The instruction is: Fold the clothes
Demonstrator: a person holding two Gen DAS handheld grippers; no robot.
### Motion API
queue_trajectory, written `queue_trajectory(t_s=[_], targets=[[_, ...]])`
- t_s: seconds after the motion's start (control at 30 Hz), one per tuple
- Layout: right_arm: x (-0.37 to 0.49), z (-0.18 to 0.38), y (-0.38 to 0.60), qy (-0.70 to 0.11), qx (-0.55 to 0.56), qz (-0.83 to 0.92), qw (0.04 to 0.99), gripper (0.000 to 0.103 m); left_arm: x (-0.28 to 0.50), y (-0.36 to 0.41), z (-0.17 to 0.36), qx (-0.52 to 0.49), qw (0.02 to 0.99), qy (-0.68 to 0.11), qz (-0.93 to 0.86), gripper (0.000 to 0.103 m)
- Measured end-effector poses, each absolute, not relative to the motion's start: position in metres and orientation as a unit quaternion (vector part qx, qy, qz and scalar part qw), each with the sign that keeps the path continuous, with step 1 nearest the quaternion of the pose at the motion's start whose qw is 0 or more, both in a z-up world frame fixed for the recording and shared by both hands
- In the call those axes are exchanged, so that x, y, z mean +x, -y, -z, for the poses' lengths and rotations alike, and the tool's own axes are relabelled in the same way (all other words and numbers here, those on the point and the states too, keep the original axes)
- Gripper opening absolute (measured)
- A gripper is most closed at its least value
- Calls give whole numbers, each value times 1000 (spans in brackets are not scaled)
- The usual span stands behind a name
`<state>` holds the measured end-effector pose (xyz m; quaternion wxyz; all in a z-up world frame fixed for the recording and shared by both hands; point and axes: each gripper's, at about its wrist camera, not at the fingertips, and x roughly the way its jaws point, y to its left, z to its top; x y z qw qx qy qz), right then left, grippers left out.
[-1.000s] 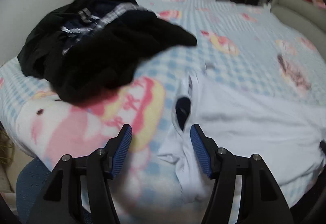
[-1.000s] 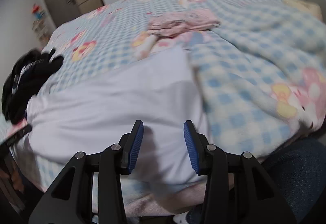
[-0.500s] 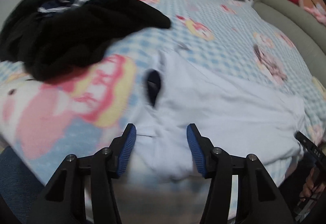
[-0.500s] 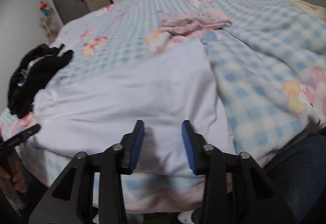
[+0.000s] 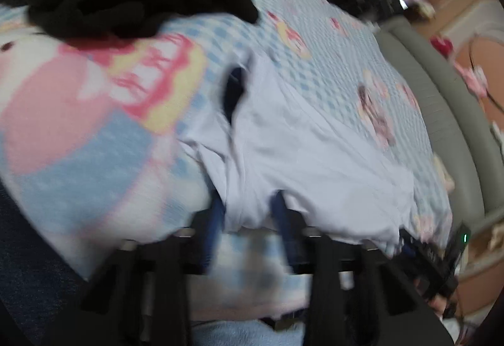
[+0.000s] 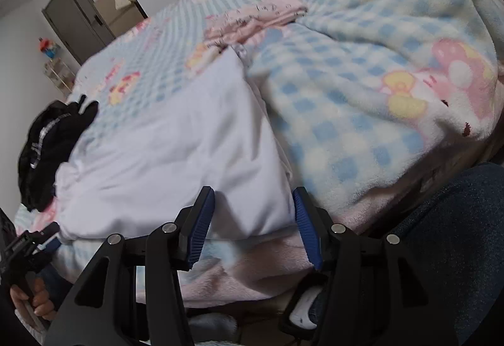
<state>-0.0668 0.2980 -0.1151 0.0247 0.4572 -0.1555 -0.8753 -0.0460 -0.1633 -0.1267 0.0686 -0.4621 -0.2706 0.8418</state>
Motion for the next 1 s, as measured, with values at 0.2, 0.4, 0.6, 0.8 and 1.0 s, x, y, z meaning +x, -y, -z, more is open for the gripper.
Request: queue_trajectory(t_s=[0.2,0.4,0.6,0.8,1.0], targets=[[-66,115,-298,161,456,875,28,51,-47,155,137,-484,68,281,-826,20],[-65,119,-296,136,465,875,17,46,-39,147,114,-458,38,211,-863,14],[-64,118,-303,132,461,878,1,46,-33,176,109,-474,-18,216,-853,14],[-61,112,-309,132,444,886,-11,46,-25,184,83,-410,9,227,-883,17],[-52,94,-302,117,402,908,12,47,-53,137,113,-496,39,146,-855,32]])
